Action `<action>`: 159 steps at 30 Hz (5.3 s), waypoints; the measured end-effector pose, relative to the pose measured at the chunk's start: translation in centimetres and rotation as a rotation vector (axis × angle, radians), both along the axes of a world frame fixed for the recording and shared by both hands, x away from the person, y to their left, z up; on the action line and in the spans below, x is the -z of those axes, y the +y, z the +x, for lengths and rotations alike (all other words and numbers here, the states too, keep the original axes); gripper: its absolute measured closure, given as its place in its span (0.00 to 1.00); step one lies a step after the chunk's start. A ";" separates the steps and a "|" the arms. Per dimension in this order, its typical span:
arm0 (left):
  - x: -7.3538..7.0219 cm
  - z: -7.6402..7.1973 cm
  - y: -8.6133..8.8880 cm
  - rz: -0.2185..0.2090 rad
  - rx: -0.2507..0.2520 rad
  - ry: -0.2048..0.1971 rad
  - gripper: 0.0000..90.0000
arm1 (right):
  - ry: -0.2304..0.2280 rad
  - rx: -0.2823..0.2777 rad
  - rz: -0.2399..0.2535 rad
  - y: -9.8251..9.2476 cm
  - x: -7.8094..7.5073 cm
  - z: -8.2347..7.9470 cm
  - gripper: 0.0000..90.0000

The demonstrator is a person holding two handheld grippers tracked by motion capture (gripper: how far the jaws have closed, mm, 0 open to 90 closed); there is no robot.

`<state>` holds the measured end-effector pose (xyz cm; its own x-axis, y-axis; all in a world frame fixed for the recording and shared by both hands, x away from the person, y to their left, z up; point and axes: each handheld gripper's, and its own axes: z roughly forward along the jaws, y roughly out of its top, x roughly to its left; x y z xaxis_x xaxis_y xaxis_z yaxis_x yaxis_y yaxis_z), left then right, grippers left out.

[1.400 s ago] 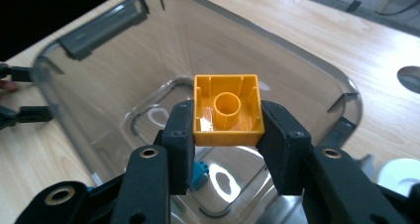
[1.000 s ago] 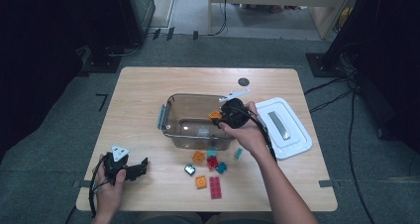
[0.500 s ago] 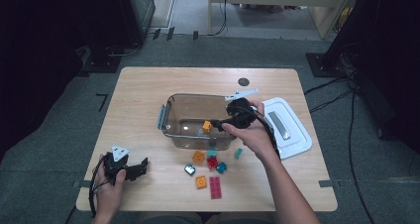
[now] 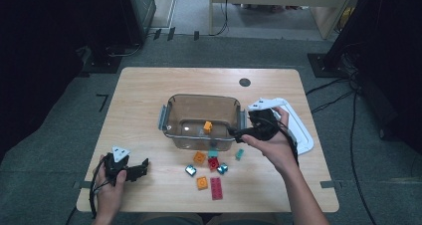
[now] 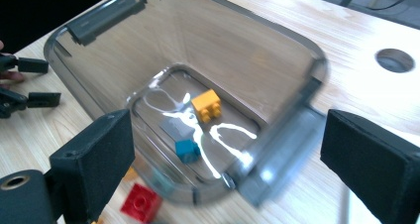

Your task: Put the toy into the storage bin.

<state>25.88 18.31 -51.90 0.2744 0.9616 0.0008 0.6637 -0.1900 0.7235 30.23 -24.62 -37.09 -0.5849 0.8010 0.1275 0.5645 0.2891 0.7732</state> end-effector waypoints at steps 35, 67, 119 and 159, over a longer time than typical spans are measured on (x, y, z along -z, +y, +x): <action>0.0 0.0 0.0 0.000 0.001 0.002 0.08 | 0.071 0.092 -0.029 -1.2 13.5 -3.9 0.57; 0.0 0.0 0.0 0.001 0.004 0.002 0.08 | 0.056 0.128 -0.055 -2.4 14.2 -4.1 0.85; 0.0 0.0 0.0 -0.001 0.003 0.000 0.08 | 0.046 -0.102 -0.008 -2.6 -0.5 -3.4 0.85; 0.0 0.0 0.0 0.000 0.004 0.001 0.08 | 0.217 -0.125 -0.142 6.0 2.9 5.8 0.60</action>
